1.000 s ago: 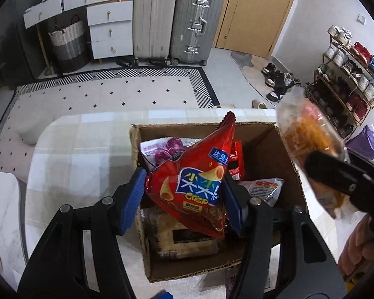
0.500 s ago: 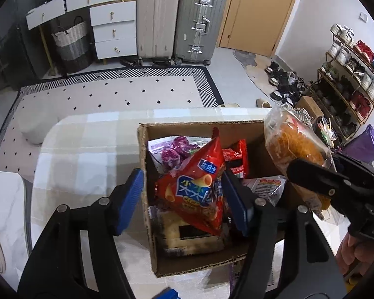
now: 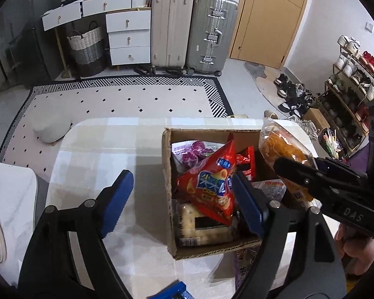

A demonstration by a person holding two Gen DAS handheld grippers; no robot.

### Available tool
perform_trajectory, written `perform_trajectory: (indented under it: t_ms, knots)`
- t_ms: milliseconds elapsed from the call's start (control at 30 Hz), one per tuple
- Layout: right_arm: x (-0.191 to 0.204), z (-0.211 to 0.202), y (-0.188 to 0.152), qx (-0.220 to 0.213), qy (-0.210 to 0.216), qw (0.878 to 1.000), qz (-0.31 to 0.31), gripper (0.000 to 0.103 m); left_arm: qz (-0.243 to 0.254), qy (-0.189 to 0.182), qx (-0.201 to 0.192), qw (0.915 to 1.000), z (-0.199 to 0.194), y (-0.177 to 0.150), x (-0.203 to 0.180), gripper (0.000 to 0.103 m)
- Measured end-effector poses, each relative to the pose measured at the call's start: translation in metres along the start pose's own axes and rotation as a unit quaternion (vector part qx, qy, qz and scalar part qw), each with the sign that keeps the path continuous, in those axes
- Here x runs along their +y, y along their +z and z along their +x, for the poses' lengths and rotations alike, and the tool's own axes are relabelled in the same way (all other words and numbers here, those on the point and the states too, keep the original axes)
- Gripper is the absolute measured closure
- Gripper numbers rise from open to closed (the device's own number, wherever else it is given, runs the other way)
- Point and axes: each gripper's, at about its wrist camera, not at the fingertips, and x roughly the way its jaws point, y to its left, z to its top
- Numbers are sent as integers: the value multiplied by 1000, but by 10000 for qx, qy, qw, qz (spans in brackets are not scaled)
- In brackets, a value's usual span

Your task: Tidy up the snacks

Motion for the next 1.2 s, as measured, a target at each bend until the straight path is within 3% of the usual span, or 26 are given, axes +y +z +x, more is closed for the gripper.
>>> perform_trajectory:
  t_ms: [100, 200, 300, 767, 900, 1000, 1100, 1200]
  knots:
    - [5, 4, -4, 44, -73, 9999, -66, 63, -7, 21, 5, 10000, -6, -6, 3, 23]
    - [7, 3, -5, -20, -195, 9998, -89, 52, -18, 44, 23, 10000, -12, -11, 5, 23]
    - [8, -3, -6, -88, -231, 9997, -85, 52, -56, 70, 21, 10000, -21, -16, 7, 23]
    - [44, -98, -31, -595, -26, 9978, -304, 50, -90, 54, -275, 9996, -94, -61, 2, 23]
    - [63, -133, -54, -837, 59, 9955, -437, 35, -64, 53, -456, 9989, -125, -81, -5, 22]
    - [78, -157, -72, -1047, 121, 9932, -491, 33, -15, 113, -656, 9978, -152, -94, -12, 20]
    - [86, -178, -92, -1225, 217, 9911, -465, 19, 19, 146, -883, 9960, -181, -111, -20, 16]
    - [94, -195, -111, -1400, 275, 9887, -455, 18, 16, 178, -1064, 9942, -206, -130, -24, 14]
